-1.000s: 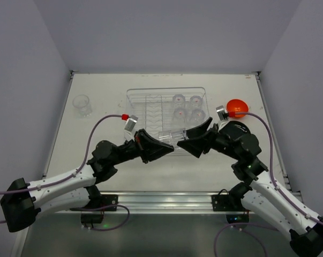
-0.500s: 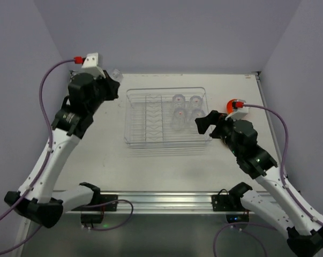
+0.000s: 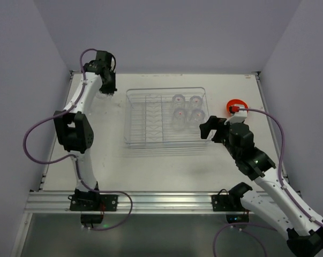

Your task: Unload the mixed dishes from the dish rack

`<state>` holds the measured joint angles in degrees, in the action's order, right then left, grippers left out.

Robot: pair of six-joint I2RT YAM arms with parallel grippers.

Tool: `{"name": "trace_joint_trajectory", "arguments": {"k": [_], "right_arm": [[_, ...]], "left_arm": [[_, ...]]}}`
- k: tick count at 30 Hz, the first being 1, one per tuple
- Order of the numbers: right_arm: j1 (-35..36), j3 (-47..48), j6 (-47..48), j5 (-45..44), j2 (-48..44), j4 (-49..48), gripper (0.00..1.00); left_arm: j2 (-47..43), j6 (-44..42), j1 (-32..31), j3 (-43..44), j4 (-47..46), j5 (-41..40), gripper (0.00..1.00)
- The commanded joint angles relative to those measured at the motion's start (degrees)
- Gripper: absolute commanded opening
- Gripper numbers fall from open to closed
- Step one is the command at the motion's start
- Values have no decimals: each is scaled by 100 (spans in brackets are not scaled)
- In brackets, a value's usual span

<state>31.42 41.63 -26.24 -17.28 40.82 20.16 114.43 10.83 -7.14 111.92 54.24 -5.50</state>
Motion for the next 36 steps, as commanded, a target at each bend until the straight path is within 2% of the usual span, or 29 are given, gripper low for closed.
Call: {"name": "trace_joint_trajectory", "arguments": {"k": [1, 4, 10, 11, 19, 24, 30, 32, 36], "right_arm": [[-22, -75, 101, 5, -91, -276, 99], [-22, -137, 101, 76, -83, -320, 99], [-22, -207, 93, 190, -153, -390, 99], [-22, -225, 93, 216, -179, -390, 99], [-22, -331, 137, 286, -373, -496, 99], [-22, -331, 137, 313, -373, -505, 99], [-22, -339, 145, 295, -355, -505, 99], [-22, -339, 137, 295, -329, -513, 99], [-22, -339, 137, 304, -276, -531, 99]], "left_arm": [[306, -354, 19, 830, 719, -180, 0], [790, -415, 63, 1183, 974, -110, 0], [1195, -512, 160, 902, 931, 267, 0], [1282, -512, 177, 893, 922, 277, 3], [1485, -494, 309, 937, 931, 348, 5], [1556, -503, 353, 937, 931, 356, 11], [1521, -459, 353, 1069, 957, 374, 36], [1477, -424, 353, 1095, 948, 348, 48], [1101, -354, 344, 1130, 896, 505, 59]]}}
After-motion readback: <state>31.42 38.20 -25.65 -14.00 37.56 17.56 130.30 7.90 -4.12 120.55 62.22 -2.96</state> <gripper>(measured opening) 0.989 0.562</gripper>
